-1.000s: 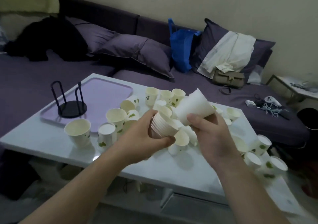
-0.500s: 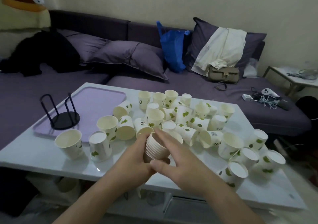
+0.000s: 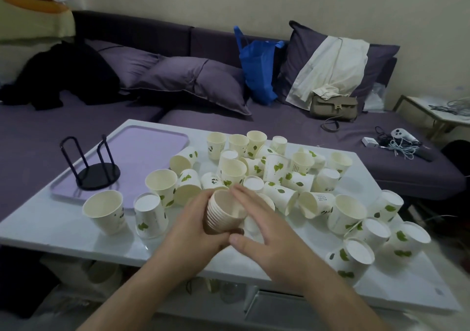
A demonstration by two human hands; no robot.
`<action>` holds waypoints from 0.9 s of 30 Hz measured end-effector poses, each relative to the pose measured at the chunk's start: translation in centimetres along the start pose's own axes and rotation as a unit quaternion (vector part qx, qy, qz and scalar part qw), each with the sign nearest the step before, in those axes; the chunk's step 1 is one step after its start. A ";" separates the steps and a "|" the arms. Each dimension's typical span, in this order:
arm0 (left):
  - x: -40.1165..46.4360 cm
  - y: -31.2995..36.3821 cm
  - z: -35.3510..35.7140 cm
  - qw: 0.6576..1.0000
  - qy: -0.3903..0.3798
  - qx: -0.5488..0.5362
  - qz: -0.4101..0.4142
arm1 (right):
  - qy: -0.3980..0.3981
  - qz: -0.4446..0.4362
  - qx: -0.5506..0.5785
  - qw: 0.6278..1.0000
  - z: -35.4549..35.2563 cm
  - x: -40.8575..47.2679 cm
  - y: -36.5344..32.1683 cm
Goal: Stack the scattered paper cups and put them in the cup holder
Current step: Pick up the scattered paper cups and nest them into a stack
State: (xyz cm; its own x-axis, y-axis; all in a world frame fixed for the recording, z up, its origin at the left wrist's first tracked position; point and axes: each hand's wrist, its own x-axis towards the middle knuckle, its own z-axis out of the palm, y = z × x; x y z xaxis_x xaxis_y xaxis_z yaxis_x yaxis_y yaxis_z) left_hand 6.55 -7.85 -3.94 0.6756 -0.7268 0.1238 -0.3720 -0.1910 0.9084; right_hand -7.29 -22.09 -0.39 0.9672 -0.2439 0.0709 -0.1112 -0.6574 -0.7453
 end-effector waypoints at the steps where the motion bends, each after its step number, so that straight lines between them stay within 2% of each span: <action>1: 0.2 -0.3 -0.3 1.000 0.027 0.011 -0.005 | 0.031 0.006 0.000 1.000 -0.3 0.0 0.3; 3: 0.4 -0.9 -0.9 0.997 0.071 0.026 -0.021 | 0.126 0.047 0.017 0.991 -1.1 0.1 1.1; 6: 0.5 -1.5 -1.5 0.993 0.107 0.031 -0.037 | 0.271 0.112 0.041 0.955 -1.8 0.6 2.4; 8: 0.5 -2.0 -1.5 0.992 0.114 0.033 -0.042 | 0.300 0.127 0.020 0.945 -1.7 0.8 3.1; 11: 0.3 -2.5 -1.4 0.992 0.116 0.032 -0.043 | 0.286 0.135 0.009 0.949 -0.8 1.1 3.3; 15: 0.4 -2.6 -1.6 0.993 0.107 0.035 -0.043 | 0.253 0.107 -0.072 0.959 0.1 1.5 3.5; 18: 0.5 -3.0 -1.7 0.994 0.089 0.029 -0.056 | 0.191 0.109 -0.161 0.962 0.3 1.9 4.2; 22: 0.4 -3.3 -1.5 0.995 0.073 0.031 -0.064 | 0.122 0.132 -0.259 0.949 0.9 2.6 4.8; 25: 0.4 -3.4 -1.3 0.995 0.062 0.036 -0.064 | 0.155 0.128 -0.270 0.942 0.5 2.6 4.5; 27: 0.4 -3.5 -1.3 0.996 0.058 0.035 -0.064 | 0.199 0.130 -0.219 0.946 -0.7 2.5 4.0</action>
State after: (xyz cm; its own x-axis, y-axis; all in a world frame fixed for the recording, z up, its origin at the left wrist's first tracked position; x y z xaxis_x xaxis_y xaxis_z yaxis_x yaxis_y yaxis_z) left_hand 8.94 -6.67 -6.51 0.7879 -0.6130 0.0588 -0.3191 -0.3248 0.8903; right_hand -5.52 -25.84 -2.70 0.7412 -0.6302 0.2311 -0.5025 -0.7492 -0.4315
